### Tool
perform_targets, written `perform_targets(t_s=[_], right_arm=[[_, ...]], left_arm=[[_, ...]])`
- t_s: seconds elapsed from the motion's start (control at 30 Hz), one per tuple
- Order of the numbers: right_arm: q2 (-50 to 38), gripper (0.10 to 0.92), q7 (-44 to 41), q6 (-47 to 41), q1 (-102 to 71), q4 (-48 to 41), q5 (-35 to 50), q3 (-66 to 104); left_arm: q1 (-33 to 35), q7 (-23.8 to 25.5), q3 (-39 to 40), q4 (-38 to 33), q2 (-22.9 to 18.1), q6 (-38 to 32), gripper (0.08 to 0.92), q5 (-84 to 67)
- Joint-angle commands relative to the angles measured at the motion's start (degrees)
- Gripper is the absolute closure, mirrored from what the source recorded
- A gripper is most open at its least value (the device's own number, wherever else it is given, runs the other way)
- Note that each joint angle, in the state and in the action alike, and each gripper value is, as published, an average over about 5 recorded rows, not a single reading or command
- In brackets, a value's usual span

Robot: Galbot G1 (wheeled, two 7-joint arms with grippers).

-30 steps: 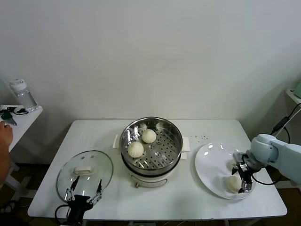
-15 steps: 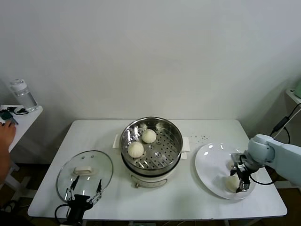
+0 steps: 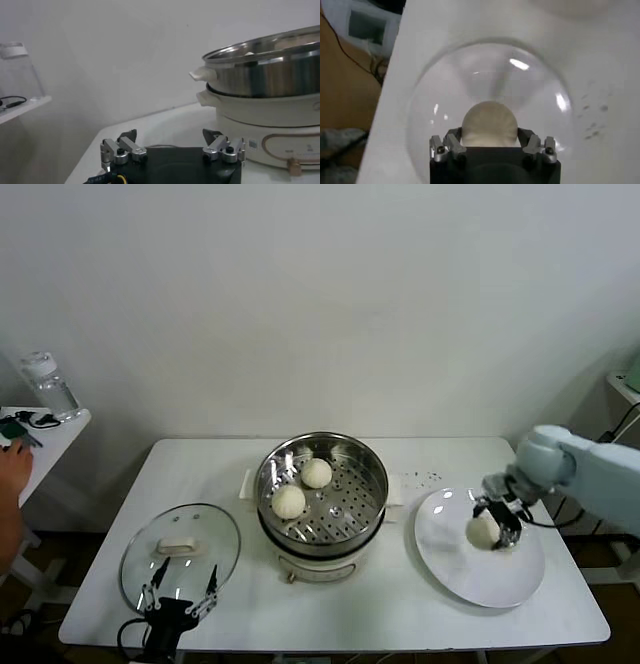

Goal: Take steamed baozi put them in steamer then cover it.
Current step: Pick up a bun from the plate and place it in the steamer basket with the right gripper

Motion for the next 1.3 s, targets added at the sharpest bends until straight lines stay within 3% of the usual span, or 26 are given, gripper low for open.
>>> perform_targets(t_s=[0.03, 0.27, 0.77, 1.3], right_arm=[[14.1, 0.304, -1.5, 21.3, 24.5, -0.7, -3.8, -11.3], [22.3, 0.304, -1.1, 28.0, 25.4, 1.8, -8.3, -6.7], [37.8, 0.304, -1.0, 28.7, 9.5, 4.4, -16.3, 1.8], [40.0, 0.301, -1.1, 28.1, 2.8, 5.5, -16.7, 0.6]], left_arm=[[0.4, 0.0, -0.1, -0.1, 0.0, -0.1, 0.177, 0.0], [0.6, 0.0, 0.1, -0.2, 0.1, 0.0, 0.177, 0.1], [1.1, 0.0, 0.2, 0.0, 0.4, -0.2, 0.177, -0.6], [0.4, 0.0, 0.2, -0.4, 0.6, 0.1, 0.177, -1.1]])
